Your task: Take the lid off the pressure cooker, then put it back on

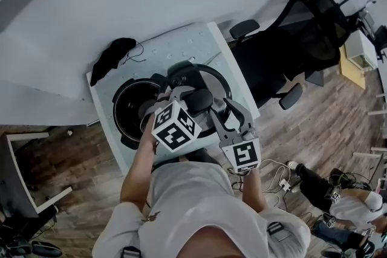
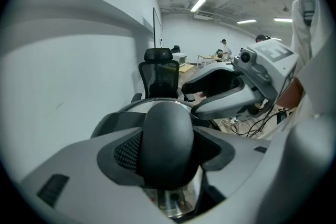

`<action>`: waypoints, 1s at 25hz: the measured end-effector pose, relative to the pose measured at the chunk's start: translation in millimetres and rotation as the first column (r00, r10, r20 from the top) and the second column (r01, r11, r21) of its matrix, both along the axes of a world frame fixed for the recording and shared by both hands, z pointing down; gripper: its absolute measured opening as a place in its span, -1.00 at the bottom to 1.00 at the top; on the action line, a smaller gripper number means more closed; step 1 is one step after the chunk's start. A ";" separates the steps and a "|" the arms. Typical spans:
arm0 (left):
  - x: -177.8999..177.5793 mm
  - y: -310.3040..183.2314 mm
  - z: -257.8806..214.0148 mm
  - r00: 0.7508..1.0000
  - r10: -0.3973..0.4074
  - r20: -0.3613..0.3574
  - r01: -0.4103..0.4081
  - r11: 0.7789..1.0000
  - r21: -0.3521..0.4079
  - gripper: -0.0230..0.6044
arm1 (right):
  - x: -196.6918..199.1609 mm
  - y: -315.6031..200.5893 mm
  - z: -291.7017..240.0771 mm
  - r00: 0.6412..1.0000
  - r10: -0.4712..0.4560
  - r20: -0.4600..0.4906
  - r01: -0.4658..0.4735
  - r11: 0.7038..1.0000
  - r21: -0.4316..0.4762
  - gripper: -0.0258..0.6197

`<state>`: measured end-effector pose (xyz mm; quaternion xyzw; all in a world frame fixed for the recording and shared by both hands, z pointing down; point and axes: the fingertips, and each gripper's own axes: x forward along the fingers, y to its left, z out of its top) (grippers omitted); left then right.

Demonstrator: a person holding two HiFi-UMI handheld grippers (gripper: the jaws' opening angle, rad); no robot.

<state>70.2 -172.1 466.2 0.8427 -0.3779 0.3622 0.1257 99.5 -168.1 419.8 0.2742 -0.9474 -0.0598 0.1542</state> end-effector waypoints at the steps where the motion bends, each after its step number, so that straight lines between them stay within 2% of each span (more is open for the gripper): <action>1: -6.2 3.1 -1.3 1.000 -0.006 0.000 0.006 1.000 0.000 -0.05 | -6.1 2.6 -1.6 1.000 -0.011 0.000 0.011 1.000 0.004 -0.39; 13: -82.2 34.1 5.8 0.999 -0.046 0.022 0.047 0.998 -0.040 -0.05 | -73.2 26.0 6.5 0.996 -0.091 -0.016 0.091 0.996 -0.019 -0.39; 25: -125.4 61.1 28.9 0.999 -0.029 0.025 0.031 0.993 -0.115 -0.05 | -115.2 41.5 16.5 0.992 -0.120 -0.036 0.119 0.992 -0.038 -0.39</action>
